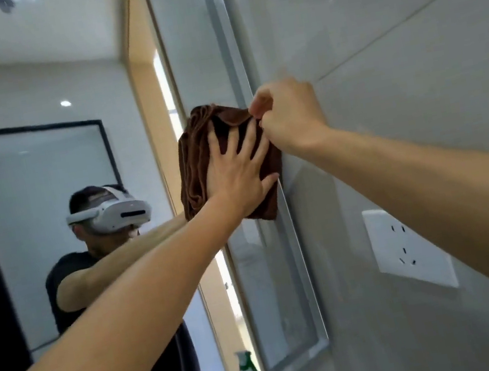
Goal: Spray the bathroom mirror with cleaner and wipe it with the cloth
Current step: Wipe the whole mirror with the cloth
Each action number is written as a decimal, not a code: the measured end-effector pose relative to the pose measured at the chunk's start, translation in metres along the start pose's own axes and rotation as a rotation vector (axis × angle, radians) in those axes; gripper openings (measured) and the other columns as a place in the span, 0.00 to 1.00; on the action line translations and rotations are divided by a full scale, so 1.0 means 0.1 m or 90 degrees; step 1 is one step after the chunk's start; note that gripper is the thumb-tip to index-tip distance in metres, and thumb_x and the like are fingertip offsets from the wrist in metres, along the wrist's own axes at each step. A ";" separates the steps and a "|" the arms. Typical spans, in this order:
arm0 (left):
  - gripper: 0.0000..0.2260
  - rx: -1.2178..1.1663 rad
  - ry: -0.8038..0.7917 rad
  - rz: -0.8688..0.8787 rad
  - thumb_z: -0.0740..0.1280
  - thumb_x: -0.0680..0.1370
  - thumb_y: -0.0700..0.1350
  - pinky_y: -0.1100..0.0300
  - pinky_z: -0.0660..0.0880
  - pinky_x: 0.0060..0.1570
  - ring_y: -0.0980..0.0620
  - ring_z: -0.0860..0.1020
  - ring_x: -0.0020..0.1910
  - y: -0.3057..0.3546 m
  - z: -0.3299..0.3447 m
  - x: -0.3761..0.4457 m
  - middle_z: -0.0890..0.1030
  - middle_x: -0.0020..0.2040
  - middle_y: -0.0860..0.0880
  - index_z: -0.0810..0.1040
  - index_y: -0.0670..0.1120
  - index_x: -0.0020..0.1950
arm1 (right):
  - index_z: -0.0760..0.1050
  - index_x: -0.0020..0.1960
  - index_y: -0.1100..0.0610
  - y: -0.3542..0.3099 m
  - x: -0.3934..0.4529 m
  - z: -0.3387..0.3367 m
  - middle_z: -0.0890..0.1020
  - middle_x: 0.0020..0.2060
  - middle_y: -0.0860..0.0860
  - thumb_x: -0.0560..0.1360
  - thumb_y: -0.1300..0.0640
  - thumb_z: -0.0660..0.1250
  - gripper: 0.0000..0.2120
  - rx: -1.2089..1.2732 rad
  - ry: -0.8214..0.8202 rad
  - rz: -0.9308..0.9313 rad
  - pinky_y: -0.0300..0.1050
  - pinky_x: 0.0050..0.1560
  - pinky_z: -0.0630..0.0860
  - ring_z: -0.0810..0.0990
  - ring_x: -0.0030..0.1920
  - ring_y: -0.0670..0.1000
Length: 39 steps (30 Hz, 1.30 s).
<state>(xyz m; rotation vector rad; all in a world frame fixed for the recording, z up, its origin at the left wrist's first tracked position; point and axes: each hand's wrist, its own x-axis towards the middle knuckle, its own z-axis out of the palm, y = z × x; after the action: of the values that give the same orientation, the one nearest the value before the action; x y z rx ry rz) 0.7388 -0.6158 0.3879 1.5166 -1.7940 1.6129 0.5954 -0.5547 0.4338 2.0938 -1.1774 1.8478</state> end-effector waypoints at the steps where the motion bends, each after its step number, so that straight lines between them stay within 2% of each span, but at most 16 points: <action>1: 0.35 -0.007 -0.009 0.024 0.49 0.79 0.68 0.32 0.46 0.73 0.38 0.55 0.78 0.16 0.11 -0.27 0.54 0.81 0.46 0.52 0.51 0.81 | 0.83 0.51 0.52 0.02 -0.12 0.04 0.85 0.48 0.50 0.73 0.66 0.64 0.14 -0.013 -0.013 -0.004 0.44 0.55 0.79 0.82 0.50 0.51; 6: 0.35 -0.029 -0.092 0.098 0.54 0.79 0.66 0.35 0.40 0.71 0.39 0.55 0.78 0.78 0.49 -1.28 0.56 0.81 0.46 0.54 0.49 0.81 | 0.82 0.51 0.54 0.20 -0.69 0.27 0.85 0.48 0.50 0.73 0.68 0.61 0.16 -0.044 -0.081 0.006 0.48 0.56 0.78 0.81 0.52 0.52; 11: 0.33 -0.031 -0.156 0.098 0.55 0.80 0.64 0.36 0.44 0.71 0.41 0.58 0.78 1.03 0.57 -1.58 0.60 0.80 0.47 0.56 0.51 0.81 | 0.81 0.56 0.54 0.40 -1.19 0.50 0.84 0.53 0.50 0.74 0.68 0.60 0.18 -0.055 -0.109 0.073 0.47 0.57 0.77 0.81 0.55 0.52; 15: 0.33 -0.059 -0.204 0.159 0.56 0.81 0.62 0.38 0.49 0.75 0.41 0.55 0.79 1.20 0.67 -1.92 0.55 0.81 0.46 0.50 0.50 0.81 | 0.81 0.56 0.54 0.53 -1.51 0.59 0.84 0.53 0.50 0.74 0.69 0.60 0.18 -0.055 -0.124 0.117 0.48 0.58 0.77 0.81 0.55 0.53; 17: 0.34 -0.054 -0.230 0.219 0.57 0.81 0.62 0.39 0.47 0.76 0.41 0.54 0.79 1.26 0.72 -2.20 0.52 0.82 0.46 0.50 0.50 0.82 | 0.81 0.56 0.54 0.56 -1.65 0.59 0.84 0.53 0.51 0.74 0.69 0.59 0.19 -0.052 -0.115 0.133 0.48 0.59 0.77 0.81 0.55 0.53; 18: 0.34 -0.052 -0.246 0.252 0.57 0.81 0.61 0.39 0.42 0.75 0.41 0.52 0.80 1.27 0.75 -2.33 0.49 0.82 0.46 0.49 0.50 0.82 | 0.81 0.56 0.54 0.58 -1.71 0.58 0.84 0.53 0.51 0.74 0.70 0.59 0.19 -0.050 -0.113 0.142 0.49 0.59 0.77 0.81 0.55 0.53; 20: 0.34 -0.056 -0.266 0.296 0.56 0.82 0.61 0.40 0.34 0.73 0.41 0.48 0.80 1.20 0.78 -2.56 0.44 0.82 0.46 0.44 0.50 0.82 | 0.81 0.56 0.54 0.59 -1.82 0.57 0.84 0.53 0.51 0.75 0.70 0.58 0.19 -0.053 -0.119 0.155 0.49 0.59 0.77 0.81 0.55 0.53; 21: 0.34 -0.057 -0.271 0.308 0.56 0.82 0.61 0.40 0.33 0.73 0.41 0.47 0.80 1.13 0.77 -2.64 0.43 0.82 0.46 0.43 0.51 0.82 | 0.81 0.56 0.54 0.60 -1.86 0.56 0.84 0.53 0.51 0.75 0.69 0.58 0.19 -0.055 -0.123 0.158 0.49 0.59 0.77 0.81 0.55 0.52; 24: 0.35 -0.068 -0.275 0.331 0.56 0.81 0.62 0.41 0.37 0.75 0.41 0.48 0.80 0.72 0.62 -2.83 0.45 0.82 0.47 0.43 0.52 0.82 | 0.82 0.56 0.54 0.59 -1.94 0.50 0.84 0.53 0.50 0.75 0.69 0.59 0.19 -0.054 -0.128 0.160 0.49 0.59 0.78 0.81 0.55 0.53; 27: 0.35 -0.046 -0.219 0.333 0.56 0.79 0.66 0.40 0.46 0.76 0.41 0.55 0.79 0.18 0.38 -2.84 0.52 0.82 0.48 0.51 0.53 0.82 | 0.82 0.56 0.54 0.57 -1.91 0.41 0.85 0.54 0.51 0.75 0.69 0.59 0.19 -0.069 -0.134 0.147 0.47 0.59 0.77 0.81 0.56 0.53; 30: 0.36 0.012 -0.127 0.294 0.57 0.76 0.70 0.38 0.55 0.73 0.41 0.61 0.77 -0.41 0.07 -2.53 0.59 0.81 0.48 0.58 0.54 0.80 | 0.82 0.57 0.54 0.54 -1.78 0.35 0.84 0.55 0.52 0.75 0.69 0.59 0.19 -0.082 -0.148 0.140 0.48 0.61 0.76 0.80 0.58 0.55; 34: 0.36 0.090 -0.025 0.099 0.52 0.77 0.71 0.35 0.48 0.75 0.39 0.59 0.77 -1.01 -0.21 -1.77 0.57 0.81 0.47 0.54 0.56 0.81 | 0.81 0.58 0.55 0.51 -1.66 0.41 0.84 0.56 0.53 0.76 0.68 0.60 0.18 -0.062 -0.149 0.173 0.51 0.63 0.75 0.79 0.59 0.56; 37: 0.36 0.106 0.012 -0.023 0.50 0.77 0.70 0.34 0.45 0.74 0.38 0.55 0.78 -0.99 -0.21 -1.57 0.54 0.81 0.45 0.52 0.54 0.81 | 0.82 0.57 0.56 0.48 -1.63 0.58 0.84 0.54 0.53 0.76 0.68 0.60 0.16 -0.021 -0.112 0.199 0.49 0.61 0.76 0.81 0.57 0.55; 39: 0.36 0.086 0.027 -0.077 0.51 0.77 0.68 0.33 0.46 0.74 0.37 0.56 0.77 -0.74 -0.13 -1.63 0.54 0.81 0.44 0.53 0.52 0.81 | 0.82 0.53 0.55 0.47 -1.64 0.68 0.85 0.51 0.53 0.75 0.69 0.60 0.16 -0.008 -0.081 0.217 0.46 0.58 0.76 0.81 0.54 0.55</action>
<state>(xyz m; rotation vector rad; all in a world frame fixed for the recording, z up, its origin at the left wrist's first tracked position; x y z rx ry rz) 0.8595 -0.5107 0.3065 1.6031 -1.5678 1.7228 0.6284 -0.5477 0.2529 2.1383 -1.6637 1.8476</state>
